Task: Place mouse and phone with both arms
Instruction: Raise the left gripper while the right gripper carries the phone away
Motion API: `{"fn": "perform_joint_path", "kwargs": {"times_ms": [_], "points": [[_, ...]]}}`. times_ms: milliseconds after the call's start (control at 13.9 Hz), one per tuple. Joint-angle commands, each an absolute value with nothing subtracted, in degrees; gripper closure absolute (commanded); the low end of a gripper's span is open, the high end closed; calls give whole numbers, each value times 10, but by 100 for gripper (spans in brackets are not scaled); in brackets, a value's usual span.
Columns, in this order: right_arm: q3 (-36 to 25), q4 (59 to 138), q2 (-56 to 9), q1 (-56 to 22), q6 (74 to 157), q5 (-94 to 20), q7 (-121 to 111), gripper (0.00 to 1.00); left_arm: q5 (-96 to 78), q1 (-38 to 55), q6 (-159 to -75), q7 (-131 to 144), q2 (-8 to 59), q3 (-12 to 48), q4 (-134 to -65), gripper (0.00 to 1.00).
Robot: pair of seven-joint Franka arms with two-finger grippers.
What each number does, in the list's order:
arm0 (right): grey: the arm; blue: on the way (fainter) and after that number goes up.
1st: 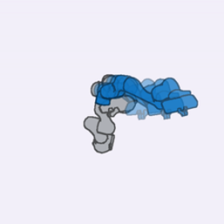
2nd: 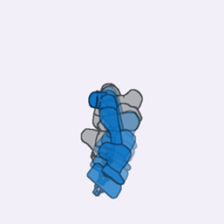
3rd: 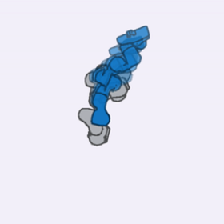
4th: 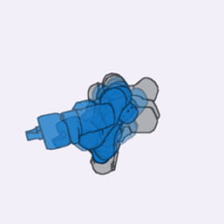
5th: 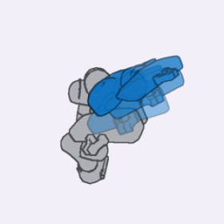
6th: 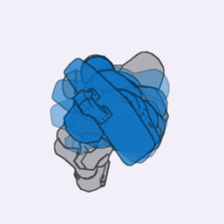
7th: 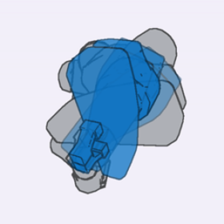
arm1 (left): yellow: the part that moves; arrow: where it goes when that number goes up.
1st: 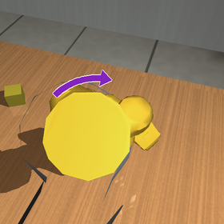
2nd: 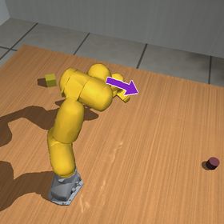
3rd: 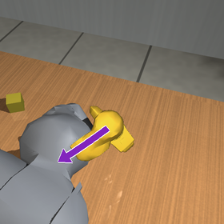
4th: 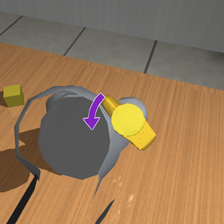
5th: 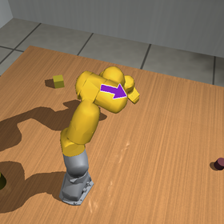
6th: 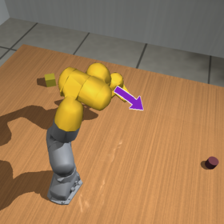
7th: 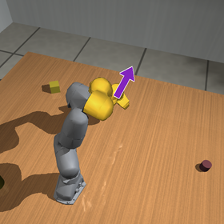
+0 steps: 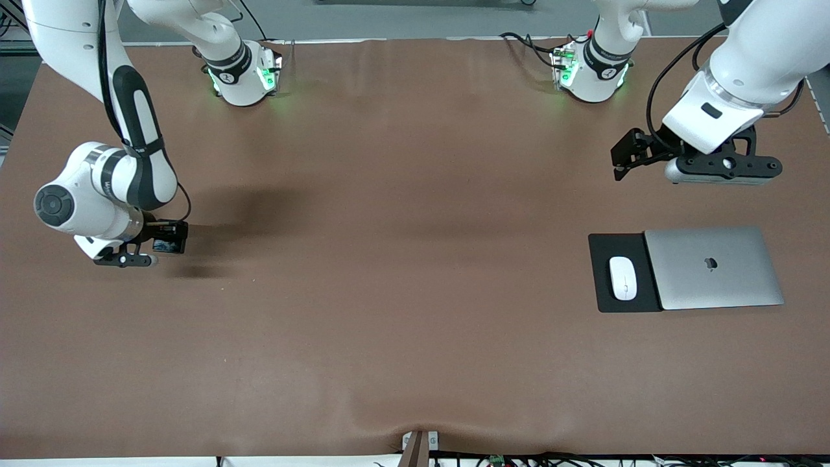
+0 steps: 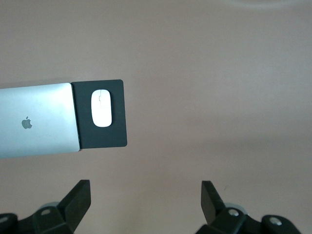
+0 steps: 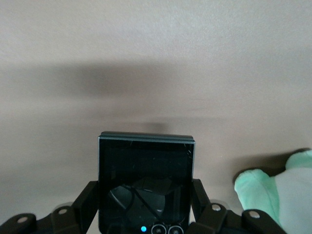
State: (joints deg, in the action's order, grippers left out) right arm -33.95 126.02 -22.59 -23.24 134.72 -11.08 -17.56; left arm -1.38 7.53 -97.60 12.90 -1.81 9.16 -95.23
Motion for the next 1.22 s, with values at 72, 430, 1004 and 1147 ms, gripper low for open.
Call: {"fn": "perform_joint_path", "kwargs": {"times_ms": [72, 430, 1004, 1147], "points": [[-331, 1294, -218, -213, 1389, -127, -221, 100, -23, 75, -990, 117, -25, 96, -974, 0], [-330, 1327, -228, -213, 1441, -127, -235, 78, -22, 72, -991, 116, -25, 94, -970, 0], [-330, 1312, -201, -218, 1417, -126, -250, 0, -25, 44, -991, 89, -25, 84, -969, 0], [-331, 1273, -167, -219, 1367, -124, -248, 0, -25, 44, -991, 88, -25, 84, -969, 0]]}}
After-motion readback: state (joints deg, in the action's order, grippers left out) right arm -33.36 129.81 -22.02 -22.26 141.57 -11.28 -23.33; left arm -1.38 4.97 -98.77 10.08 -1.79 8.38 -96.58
